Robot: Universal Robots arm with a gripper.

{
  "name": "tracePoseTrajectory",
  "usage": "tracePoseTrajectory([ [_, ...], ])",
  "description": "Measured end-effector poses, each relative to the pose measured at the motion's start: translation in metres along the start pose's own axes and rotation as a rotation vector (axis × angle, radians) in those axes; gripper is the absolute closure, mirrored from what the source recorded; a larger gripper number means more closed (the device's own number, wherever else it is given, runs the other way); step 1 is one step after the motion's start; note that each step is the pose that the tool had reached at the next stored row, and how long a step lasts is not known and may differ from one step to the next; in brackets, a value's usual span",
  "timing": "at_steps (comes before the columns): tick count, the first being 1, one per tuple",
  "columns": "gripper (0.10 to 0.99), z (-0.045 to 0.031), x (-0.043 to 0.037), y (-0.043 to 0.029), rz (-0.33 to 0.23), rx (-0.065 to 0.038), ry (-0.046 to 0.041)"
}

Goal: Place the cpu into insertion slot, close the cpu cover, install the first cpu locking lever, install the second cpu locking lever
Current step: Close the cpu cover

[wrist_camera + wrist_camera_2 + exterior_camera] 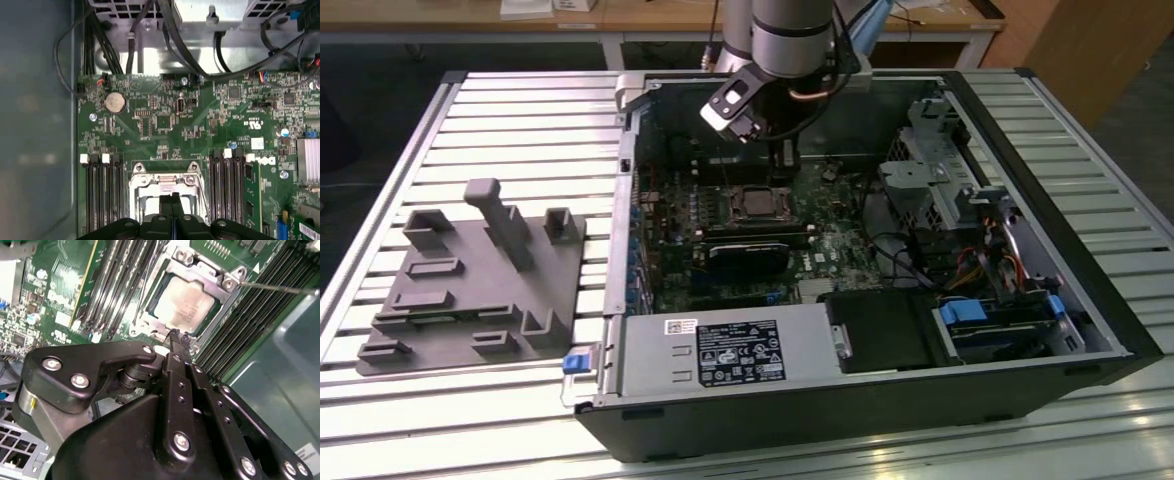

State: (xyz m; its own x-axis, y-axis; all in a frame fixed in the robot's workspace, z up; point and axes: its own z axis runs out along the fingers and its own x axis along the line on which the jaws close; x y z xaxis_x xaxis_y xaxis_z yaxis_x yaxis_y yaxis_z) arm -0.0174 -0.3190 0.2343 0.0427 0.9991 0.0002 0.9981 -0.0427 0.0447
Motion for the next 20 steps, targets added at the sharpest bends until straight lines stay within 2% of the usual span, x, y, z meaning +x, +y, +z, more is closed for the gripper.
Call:
tracePoseTrajectory([
  [11,0.98,0.0054,-0.0006,-0.0149,0.0,0.0,0.0001],
  [20,0.98,0.0078,-0.0008,-0.0172,0.0,0.0,0.0],
])
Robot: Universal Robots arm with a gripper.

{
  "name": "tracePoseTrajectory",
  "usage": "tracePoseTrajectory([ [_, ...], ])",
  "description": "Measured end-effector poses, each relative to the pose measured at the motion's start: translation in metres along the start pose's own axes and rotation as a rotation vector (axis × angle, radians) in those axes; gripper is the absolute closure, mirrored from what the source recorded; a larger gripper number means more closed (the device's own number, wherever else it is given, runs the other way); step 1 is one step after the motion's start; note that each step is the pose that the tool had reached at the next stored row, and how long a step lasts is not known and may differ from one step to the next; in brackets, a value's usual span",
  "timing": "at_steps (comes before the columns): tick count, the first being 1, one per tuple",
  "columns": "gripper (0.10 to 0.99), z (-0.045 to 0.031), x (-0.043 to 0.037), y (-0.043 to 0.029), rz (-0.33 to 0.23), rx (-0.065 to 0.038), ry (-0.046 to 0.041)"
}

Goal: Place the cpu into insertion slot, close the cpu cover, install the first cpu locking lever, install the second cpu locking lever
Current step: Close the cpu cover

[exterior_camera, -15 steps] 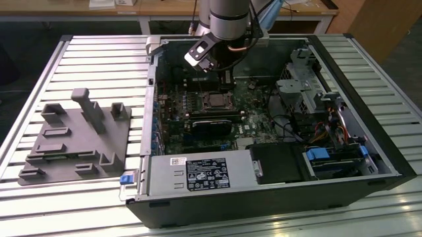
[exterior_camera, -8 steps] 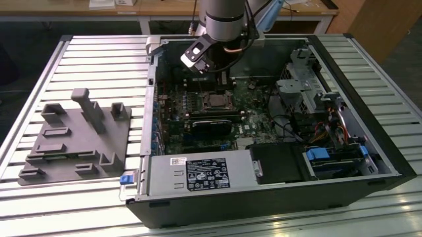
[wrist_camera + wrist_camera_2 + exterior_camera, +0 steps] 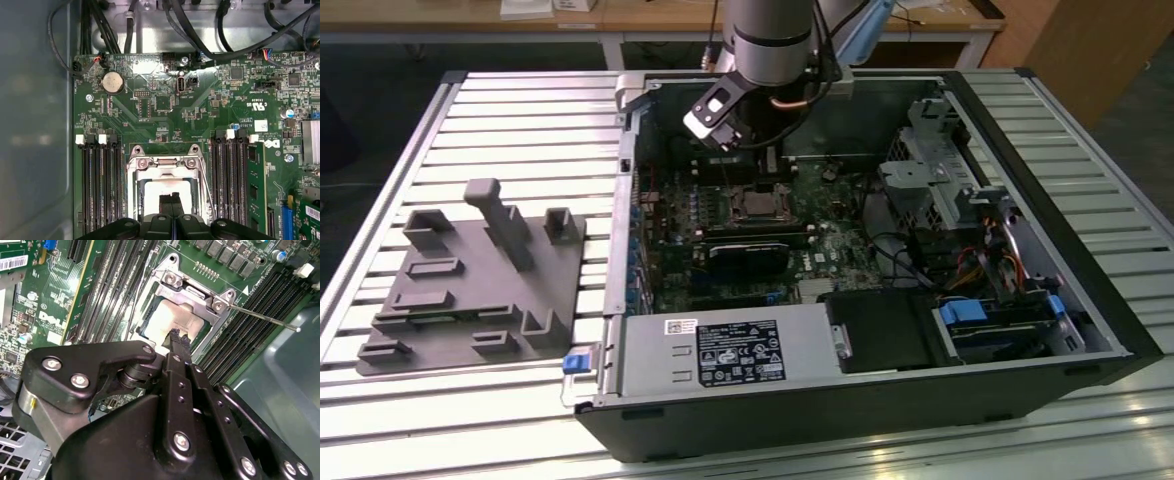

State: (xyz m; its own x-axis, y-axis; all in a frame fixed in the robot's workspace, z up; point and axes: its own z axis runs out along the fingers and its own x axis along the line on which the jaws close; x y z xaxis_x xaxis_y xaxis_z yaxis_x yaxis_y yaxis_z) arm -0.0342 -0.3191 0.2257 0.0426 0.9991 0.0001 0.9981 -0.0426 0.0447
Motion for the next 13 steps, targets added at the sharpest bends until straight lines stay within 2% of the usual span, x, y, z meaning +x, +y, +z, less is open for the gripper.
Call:
tracePoseTrajectory([
  [3,0.98,0.0001,0.0,0.0,-0.023,0.0,0.0007],
  [13,0.98,0.0006,0.0,0.0,-0.203,0.0,-0.0004],
])
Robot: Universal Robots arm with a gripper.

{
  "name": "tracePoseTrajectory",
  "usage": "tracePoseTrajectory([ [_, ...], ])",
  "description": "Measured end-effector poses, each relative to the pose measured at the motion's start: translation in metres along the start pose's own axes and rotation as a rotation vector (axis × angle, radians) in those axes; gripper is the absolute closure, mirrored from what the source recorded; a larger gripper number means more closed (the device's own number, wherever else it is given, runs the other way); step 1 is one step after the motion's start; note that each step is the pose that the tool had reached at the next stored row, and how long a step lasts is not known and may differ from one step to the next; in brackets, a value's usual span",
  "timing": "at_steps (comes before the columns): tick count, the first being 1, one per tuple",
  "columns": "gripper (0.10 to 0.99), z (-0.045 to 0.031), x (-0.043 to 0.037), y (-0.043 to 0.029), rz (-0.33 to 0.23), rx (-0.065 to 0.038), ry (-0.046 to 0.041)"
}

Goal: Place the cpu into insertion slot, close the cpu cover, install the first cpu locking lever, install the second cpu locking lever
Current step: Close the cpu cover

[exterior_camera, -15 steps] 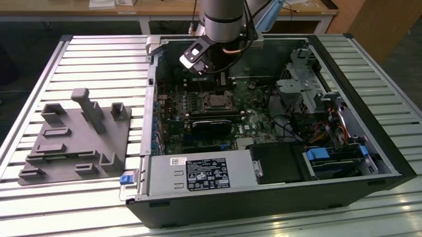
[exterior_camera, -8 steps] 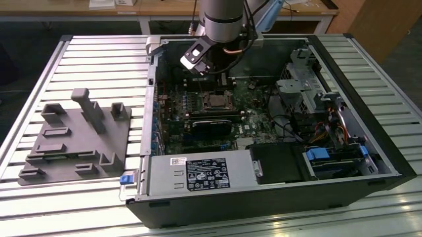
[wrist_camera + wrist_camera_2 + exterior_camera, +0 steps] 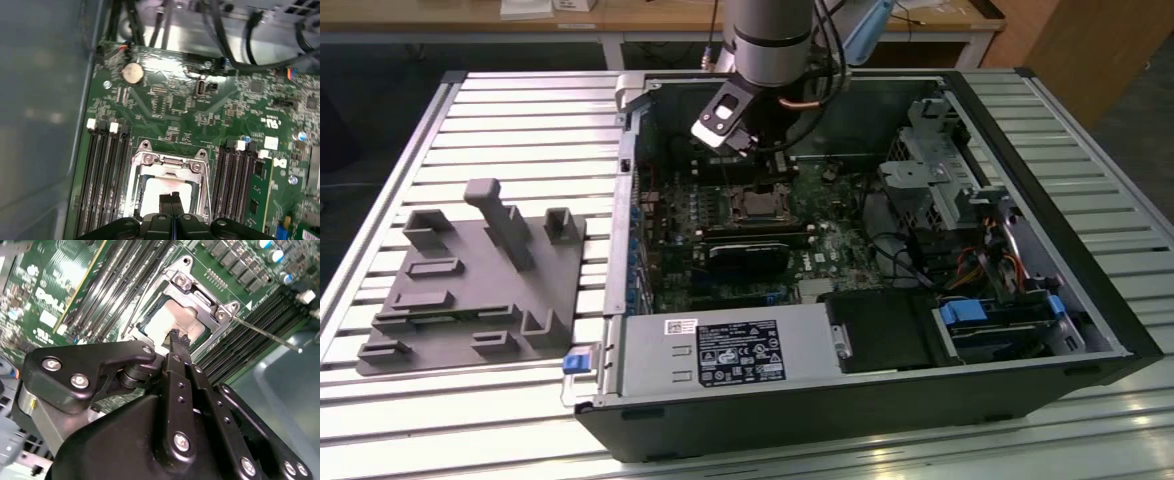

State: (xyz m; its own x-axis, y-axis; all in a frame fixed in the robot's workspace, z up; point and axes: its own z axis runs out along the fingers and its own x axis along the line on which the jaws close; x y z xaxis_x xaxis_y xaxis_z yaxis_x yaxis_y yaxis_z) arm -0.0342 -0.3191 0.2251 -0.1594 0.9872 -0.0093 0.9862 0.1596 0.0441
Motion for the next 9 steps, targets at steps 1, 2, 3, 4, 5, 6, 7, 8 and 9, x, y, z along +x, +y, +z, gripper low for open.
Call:
tracePoseTrajectory([
  [1,0.98,0.0001,0.0,0.0,-0.018,0.0,0.0002],
  [2,0.98,0.0001,0.0001,0.0,-0.036,0.0,0.0008],
  [3,0.98,0.0002,0.0001,0.0,-0.054,0.0,0.0015],
  [4,0.98,0.0002,0.0001,0.0,-0.072,-0.001,0.0021],
  [5,0.98,0.0002,0.0,0.0,-0.09,-0.001,0.0027],
  [6,0.98,0.0002,0.0,0.0,-0.108,-0.001,0.0035],
  [7,0.98,0.0002,0.0,0.0,-0.127,-0.001,0.0043],
  [8,0.98,0.0002,0.0,0.0,-0.145,-0.001,0.0051],
  [9,0.98,0.0002,0.0,0.0,-0.163,-0.001,0.0059],
])
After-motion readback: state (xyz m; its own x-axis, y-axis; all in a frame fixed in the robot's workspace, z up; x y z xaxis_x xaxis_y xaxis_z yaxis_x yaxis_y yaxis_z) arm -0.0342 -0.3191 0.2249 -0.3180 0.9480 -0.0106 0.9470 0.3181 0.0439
